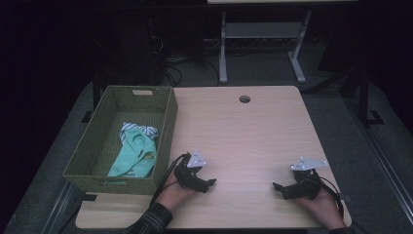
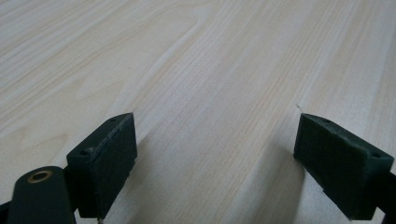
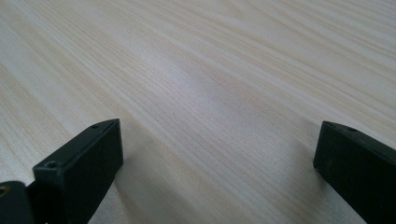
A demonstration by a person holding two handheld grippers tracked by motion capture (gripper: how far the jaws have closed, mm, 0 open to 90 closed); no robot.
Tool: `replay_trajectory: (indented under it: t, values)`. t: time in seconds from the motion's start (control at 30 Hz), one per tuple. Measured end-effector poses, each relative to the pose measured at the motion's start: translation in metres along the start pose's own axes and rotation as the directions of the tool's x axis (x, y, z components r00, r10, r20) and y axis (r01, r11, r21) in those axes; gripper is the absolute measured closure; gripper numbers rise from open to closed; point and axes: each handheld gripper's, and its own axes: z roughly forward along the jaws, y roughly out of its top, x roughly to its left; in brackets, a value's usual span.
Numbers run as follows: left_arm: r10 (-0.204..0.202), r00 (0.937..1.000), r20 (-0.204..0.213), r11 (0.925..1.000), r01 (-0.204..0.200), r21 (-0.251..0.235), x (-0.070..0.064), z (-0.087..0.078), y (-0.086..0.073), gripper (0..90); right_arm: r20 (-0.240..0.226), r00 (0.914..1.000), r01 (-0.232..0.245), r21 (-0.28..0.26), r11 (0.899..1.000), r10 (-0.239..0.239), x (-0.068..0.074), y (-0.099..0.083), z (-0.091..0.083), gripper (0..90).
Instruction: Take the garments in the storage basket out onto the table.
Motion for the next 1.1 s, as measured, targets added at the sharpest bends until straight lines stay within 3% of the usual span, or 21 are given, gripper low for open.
replay_trajectory:
  t: [0.53,0.63,1.1]
  values:
    - [0.004,1.0,-0.002,0.9977,-0.004,0.068,0.003,0.0,0.008,12.8,-0.002,1.0,0.005,0.001,1.0,-0.005,-0.001,0.001,0.001,0.9]
    - [-0.014,0.9999,0.003,0.9976,0.014,0.068,0.006,-0.001,0.009,12.9,-0.002,1.0,0.005,0.001,1.0,-0.005,-0.001,0.001,0.001,1.0]
    - [-0.029,0.9995,0.009,0.9976,0.029,0.063,0.009,-0.005,0.014,13.2,-0.002,1.0,0.005,0.001,1.0,-0.005,-0.001,0.001,0.001,1.0]
